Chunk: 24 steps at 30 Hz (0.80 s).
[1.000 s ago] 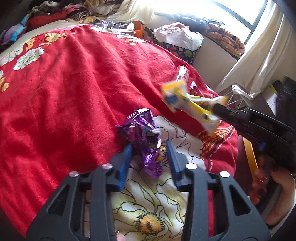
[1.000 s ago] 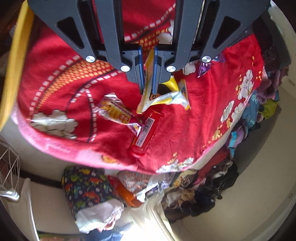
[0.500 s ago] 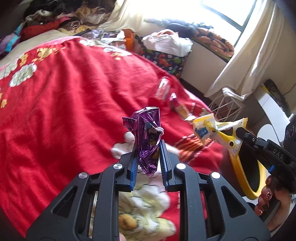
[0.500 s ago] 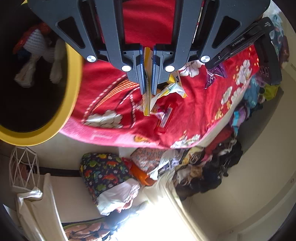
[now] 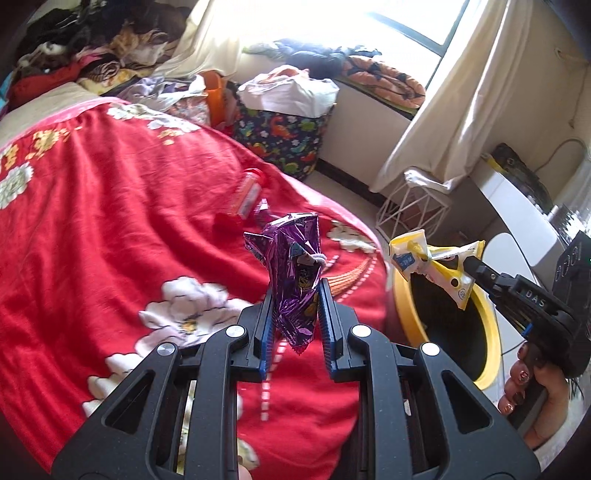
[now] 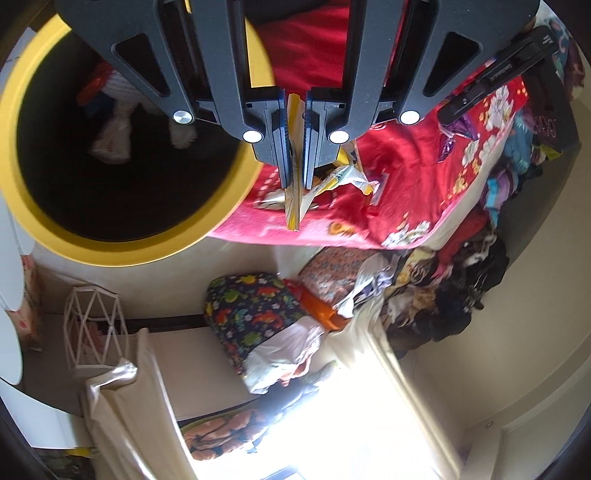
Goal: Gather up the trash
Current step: 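Carry the purple wrapper with the left tool while the right tool carries the yellow wrapper over the bin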
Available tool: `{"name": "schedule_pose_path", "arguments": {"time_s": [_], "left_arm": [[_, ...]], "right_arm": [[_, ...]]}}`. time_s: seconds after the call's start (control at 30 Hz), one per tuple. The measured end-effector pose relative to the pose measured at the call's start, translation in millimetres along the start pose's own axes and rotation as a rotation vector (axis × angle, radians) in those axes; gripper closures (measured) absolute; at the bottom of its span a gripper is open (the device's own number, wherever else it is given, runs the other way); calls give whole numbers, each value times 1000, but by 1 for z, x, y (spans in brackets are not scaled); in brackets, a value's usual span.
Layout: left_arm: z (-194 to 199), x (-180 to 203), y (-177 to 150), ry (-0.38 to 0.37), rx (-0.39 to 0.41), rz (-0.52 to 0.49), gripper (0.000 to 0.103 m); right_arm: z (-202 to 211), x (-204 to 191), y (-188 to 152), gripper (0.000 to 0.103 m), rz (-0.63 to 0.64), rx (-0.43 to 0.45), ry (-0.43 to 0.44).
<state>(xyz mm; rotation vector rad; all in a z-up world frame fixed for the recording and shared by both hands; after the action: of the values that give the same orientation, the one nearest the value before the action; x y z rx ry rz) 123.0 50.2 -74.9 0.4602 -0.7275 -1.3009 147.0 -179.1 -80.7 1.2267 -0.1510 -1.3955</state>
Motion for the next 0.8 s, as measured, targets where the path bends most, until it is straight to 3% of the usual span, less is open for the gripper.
{"name": "schedule_pose_path", "arguments": {"time_s": [0.8], "left_arm": [[3,71,-4,-100,14,-137,88]], "right_arm": [[50,55,1,96,-56,99,-150]]}}
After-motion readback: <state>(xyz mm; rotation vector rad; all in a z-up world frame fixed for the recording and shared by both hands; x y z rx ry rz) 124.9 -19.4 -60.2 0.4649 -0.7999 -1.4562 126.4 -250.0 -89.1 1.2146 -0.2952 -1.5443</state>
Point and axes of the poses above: each gripper's, at about its wrist camera, not at the fingertips, and z roughly against the way its jaws point, x to its right, y to its top, the point moved 1 cm from there along -z, roughly the way its jaws point, and after that the axes turned 10 degrees about y, right-handed, at the moved point
